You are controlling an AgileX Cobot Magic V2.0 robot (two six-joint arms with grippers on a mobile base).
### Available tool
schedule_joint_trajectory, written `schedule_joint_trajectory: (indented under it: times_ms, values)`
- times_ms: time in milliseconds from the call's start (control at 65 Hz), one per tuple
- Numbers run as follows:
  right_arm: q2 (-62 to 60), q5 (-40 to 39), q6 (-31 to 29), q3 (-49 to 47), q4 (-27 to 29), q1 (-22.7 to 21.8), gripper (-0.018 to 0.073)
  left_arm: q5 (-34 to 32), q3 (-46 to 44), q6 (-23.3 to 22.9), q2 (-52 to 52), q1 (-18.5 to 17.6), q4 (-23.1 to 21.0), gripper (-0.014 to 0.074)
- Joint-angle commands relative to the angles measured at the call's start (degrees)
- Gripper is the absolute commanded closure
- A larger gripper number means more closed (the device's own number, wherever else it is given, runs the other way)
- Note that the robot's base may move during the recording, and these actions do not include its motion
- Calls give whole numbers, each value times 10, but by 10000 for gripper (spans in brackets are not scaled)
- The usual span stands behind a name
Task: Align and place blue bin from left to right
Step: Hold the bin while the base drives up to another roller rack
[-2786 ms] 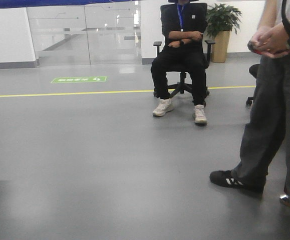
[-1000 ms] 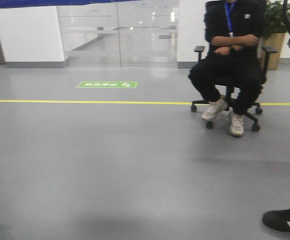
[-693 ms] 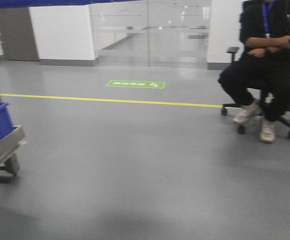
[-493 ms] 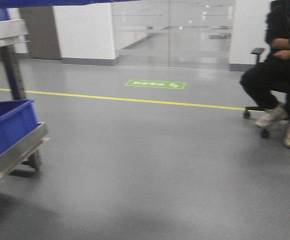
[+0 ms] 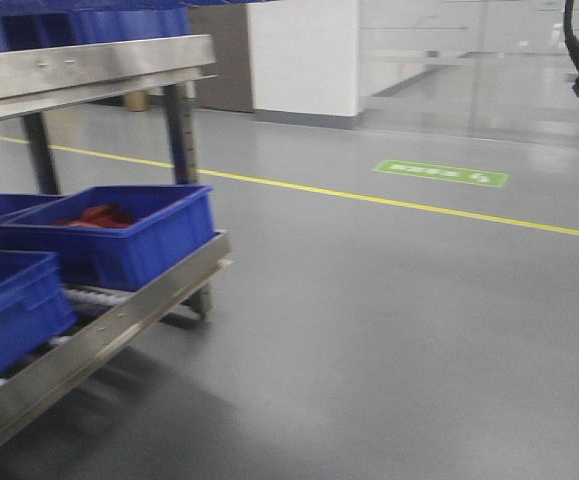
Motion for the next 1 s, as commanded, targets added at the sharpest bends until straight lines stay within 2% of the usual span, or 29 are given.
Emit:
schedule_joint_trajectory:
  times_ms: [0,985]
  values:
    - [-15,-83,-14,-10,-13,-1,629,-38,-10,12,-11,-6,-3,708]
    - [-15,-83,-14,-10,-13,-1,629,-38,-10,12,-11,-6,-3,708]
